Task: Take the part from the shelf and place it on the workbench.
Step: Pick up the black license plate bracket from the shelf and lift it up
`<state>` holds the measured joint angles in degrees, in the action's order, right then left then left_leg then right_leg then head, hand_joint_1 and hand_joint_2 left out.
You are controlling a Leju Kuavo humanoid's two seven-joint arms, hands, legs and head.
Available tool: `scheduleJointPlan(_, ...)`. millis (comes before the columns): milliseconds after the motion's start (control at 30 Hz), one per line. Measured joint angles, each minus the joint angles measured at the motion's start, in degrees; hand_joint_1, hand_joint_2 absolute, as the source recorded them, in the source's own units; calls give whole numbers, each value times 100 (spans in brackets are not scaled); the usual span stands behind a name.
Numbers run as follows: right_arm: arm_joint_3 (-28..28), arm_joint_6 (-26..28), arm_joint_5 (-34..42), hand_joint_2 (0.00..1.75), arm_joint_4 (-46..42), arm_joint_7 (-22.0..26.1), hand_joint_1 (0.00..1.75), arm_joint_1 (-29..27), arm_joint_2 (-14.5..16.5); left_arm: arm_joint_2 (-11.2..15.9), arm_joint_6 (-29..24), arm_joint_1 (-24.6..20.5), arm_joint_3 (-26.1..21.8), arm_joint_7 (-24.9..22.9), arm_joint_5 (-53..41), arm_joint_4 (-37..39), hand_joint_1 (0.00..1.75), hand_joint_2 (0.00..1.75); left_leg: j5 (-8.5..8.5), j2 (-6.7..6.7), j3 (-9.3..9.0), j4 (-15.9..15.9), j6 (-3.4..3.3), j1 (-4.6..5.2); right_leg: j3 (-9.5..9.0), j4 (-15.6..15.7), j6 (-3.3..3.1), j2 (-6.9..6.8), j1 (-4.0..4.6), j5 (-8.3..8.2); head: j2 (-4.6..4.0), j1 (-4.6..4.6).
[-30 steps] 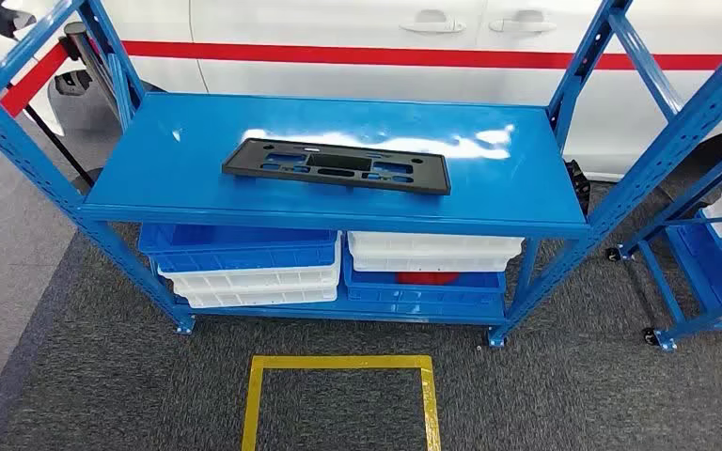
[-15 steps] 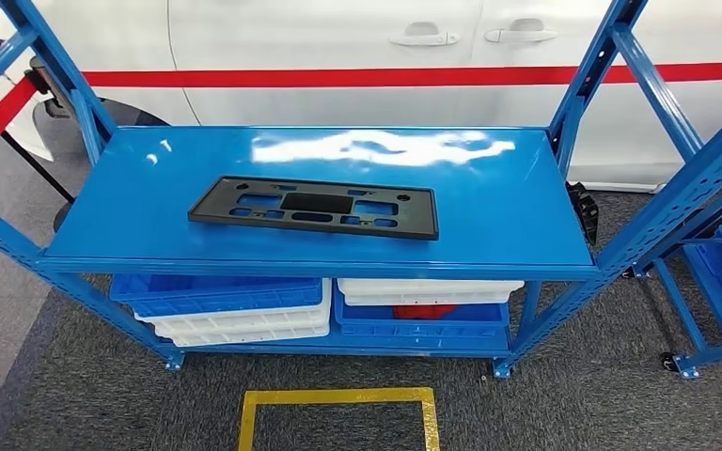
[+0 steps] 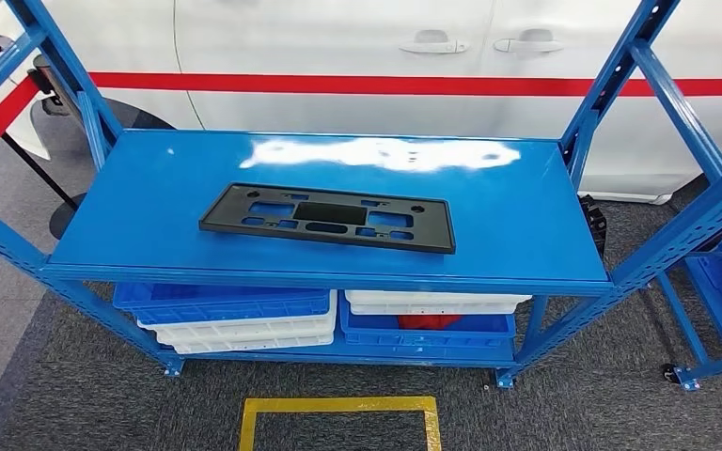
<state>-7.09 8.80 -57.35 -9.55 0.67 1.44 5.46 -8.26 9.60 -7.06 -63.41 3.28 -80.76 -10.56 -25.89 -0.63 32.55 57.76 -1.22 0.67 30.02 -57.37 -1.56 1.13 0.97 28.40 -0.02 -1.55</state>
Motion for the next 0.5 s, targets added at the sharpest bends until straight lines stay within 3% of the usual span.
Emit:
scheduleJointPlan(133, -74, 67, 129, 0, 0, 301, 0, -23, -13, 0, -27, 7, 0, 43, -16, 0, 0, 0, -11, -2, 1, 10, -18, 2, -14, 12, 23, 1, 0, -1, 0, 0)
scheduleJointPlan(300, -149, 396, 71, 0, -30, 1317, 0, 5, -113, 0, -60, 19, 0, 82, -89, 0, 0, 0, -13, -6, 11, 18, -26, 1, -20, 14, 48, 7, 3, -10, 0, 0)
scheduleJointPlan(500, -131, 649, -229, 0, -210, 2157, 0, 841, -70, 2, -61, -5, -1, 81, -146, 0, 0, 0, 11, 44, -12, 21, -48, 5, 2, 15, 63, 32, -6, -40, 0, 0)
